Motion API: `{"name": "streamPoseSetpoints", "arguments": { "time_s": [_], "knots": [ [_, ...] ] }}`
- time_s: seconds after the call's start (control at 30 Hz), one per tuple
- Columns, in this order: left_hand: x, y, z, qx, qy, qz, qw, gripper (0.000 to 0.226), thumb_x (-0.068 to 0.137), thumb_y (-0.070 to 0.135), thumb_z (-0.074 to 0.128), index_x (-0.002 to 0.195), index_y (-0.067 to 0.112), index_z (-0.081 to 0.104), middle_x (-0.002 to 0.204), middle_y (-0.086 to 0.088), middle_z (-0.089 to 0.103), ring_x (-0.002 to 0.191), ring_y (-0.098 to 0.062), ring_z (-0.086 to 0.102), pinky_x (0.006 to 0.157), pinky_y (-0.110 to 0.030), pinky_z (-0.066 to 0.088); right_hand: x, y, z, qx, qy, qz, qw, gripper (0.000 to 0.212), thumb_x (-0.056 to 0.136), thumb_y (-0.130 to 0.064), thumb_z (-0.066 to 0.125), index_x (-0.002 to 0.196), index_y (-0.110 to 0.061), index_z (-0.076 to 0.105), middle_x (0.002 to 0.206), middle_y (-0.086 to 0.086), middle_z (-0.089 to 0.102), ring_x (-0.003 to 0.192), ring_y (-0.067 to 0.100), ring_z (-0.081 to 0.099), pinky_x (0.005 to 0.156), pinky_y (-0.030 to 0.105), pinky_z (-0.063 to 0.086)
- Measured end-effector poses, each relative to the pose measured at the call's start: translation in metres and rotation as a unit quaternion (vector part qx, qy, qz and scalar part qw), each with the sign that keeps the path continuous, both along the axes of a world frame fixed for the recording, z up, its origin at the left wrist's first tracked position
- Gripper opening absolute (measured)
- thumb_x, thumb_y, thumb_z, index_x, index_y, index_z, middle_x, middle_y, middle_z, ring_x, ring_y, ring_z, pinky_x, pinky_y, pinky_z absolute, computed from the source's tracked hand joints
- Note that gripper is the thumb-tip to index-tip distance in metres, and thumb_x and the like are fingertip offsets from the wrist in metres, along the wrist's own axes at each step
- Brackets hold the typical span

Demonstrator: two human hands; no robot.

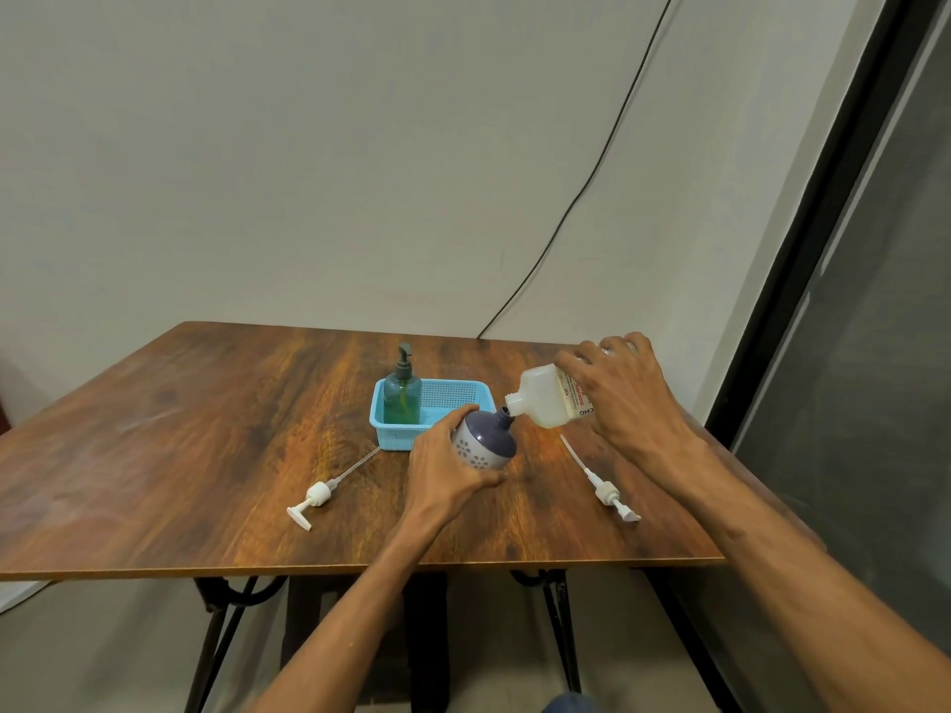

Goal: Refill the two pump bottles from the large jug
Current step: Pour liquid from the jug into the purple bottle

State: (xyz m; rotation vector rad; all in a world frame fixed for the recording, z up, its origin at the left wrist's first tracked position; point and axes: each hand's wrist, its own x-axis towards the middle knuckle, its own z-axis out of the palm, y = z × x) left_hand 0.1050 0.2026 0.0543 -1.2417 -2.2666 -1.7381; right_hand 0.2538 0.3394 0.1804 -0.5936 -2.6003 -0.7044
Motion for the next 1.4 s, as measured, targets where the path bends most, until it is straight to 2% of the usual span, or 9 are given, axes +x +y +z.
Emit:
{"name": "streamPoseSetpoints", "arguments": {
  "time_s": [0.2, 0.33, 0.47, 0.6, 0.83, 1.03, 1.17, 1.3, 1.4],
  "knots": [
    [-0.0016, 0.0013, -0.003, 0.0, -0.003, 0.002, 1.0, 0.087, 0.057, 0.029, 0.093, 0.133, 0.013, 0.054, 0.123, -0.004, 0.063, 0.107, -0.007, 0.056, 0.088, -0.008, 0.038, -0.0004, -0.0008, -0.0002, -0.005, 0.002, 0.004, 1.0, 0.06, 0.082, -0.023, 0.076, 0.136, -0.024, 0.049, 0.136, 0.008, 0.058, 0.123, 0.033, 0.053, 0.107, 0.048, 0.029],
    [-0.0011, 0.0015, -0.0038, -0.002, -0.003, 0.004, 1.0, 0.088, 0.057, 0.031, 0.093, 0.133, 0.012, 0.054, 0.124, -0.004, 0.063, 0.111, -0.014, 0.059, 0.092, -0.017, 0.042, -0.0011, -0.0008, -0.0001, -0.003, -0.001, 0.003, 1.0, 0.06, 0.083, -0.026, 0.075, 0.136, -0.025, 0.048, 0.137, 0.008, 0.058, 0.124, 0.033, 0.052, 0.107, 0.048, 0.029],
    [0.0004, 0.002, -0.0037, 0.003, 0.0, 0.0, 1.0, 0.084, 0.057, 0.028, 0.094, 0.13, 0.014, 0.055, 0.119, -0.001, 0.063, 0.105, -0.008, 0.057, 0.085, -0.005, 0.036, -0.0004, -0.0006, -0.0008, -0.003, -0.001, 0.002, 1.0, 0.061, 0.082, -0.027, 0.077, 0.137, -0.025, 0.048, 0.137, 0.009, 0.057, 0.125, 0.033, 0.052, 0.108, 0.049, 0.029],
    [0.0006, 0.0008, -0.0033, 0.003, 0.002, -0.001, 1.0, 0.085, 0.056, 0.028, 0.094, 0.13, 0.015, 0.055, 0.115, 0.007, 0.06, 0.103, -0.005, 0.056, 0.082, -0.002, 0.036, 0.0003, -0.0003, -0.001, 0.0, 0.007, 0.005, 1.0, 0.06, 0.079, -0.023, 0.079, 0.133, -0.023, 0.053, 0.133, 0.011, 0.06, 0.121, 0.036, 0.054, 0.105, 0.05, 0.032],
    [0.0005, 0.0007, -0.0007, 0.004, 0.005, -0.003, 1.0, 0.085, 0.056, 0.027, 0.094, 0.131, 0.014, 0.055, 0.118, 0.0, 0.063, 0.104, -0.007, 0.057, 0.085, -0.006, 0.039, -0.0016, 0.0005, 0.0002, 0.008, 0.009, 0.005, 1.0, 0.058, 0.08, -0.023, 0.078, 0.133, -0.024, 0.052, 0.133, 0.01, 0.06, 0.121, 0.035, 0.054, 0.105, 0.05, 0.031],
    [0.0006, 0.0013, -0.0013, 0.007, 0.006, 0.0, 1.0, 0.088, 0.055, 0.03, 0.094, 0.132, 0.012, 0.055, 0.12, -0.002, 0.064, 0.107, -0.012, 0.06, 0.091, -0.019, 0.046, -0.0024, 0.0026, -0.0007, 0.017, 0.005, 0.003, 1.0, 0.06, 0.081, -0.024, 0.078, 0.134, -0.026, 0.05, 0.135, 0.009, 0.058, 0.123, 0.034, 0.052, 0.108, 0.05, 0.029],
    [0.0026, 0.0009, -0.0005, 0.014, 0.006, 0.0, 1.0, 0.086, 0.054, 0.03, 0.094, 0.129, 0.015, 0.056, 0.116, 0.001, 0.064, 0.104, -0.01, 0.06, 0.09, -0.018, 0.048, -0.0035, 0.0053, -0.0026, 0.021, 0.007, 0.005, 1.0, 0.059, 0.081, -0.025, 0.078, 0.133, -0.027, 0.051, 0.132, 0.008, 0.06, 0.12, 0.033, 0.053, 0.106, 0.05, 0.03],
    [0.0032, 0.0001, -0.0001, 0.013, 0.001, -0.001, 1.0, 0.084, 0.055, 0.026, 0.094, 0.129, 0.013, 0.056, 0.116, 0.0, 0.064, 0.102, -0.008, 0.058, 0.082, -0.004, 0.04, -0.005, 0.0077, -0.0041, 0.026, 0.005, 0.005, 1.0, 0.06, 0.08, -0.027, 0.08, 0.132, -0.028, 0.05, 0.13, 0.008, 0.06, 0.119, 0.032, 0.054, 0.106, 0.049, 0.032],
    [0.0027, 0.0007, -0.0005, 0.013, 0.001, -0.001, 1.0, 0.083, 0.056, 0.025, 0.094, 0.128, 0.012, 0.056, 0.118, -0.003, 0.065, 0.104, -0.011, 0.06, 0.086, -0.008, 0.043, -0.0062, 0.0088, -0.0038, 0.031, 0.006, 0.003, 1.0, 0.061, 0.079, -0.026, 0.081, 0.131, -0.028, 0.05, 0.129, 0.009, 0.061, 0.119, 0.033, 0.054, 0.105, 0.05, 0.033]
  ]
}}
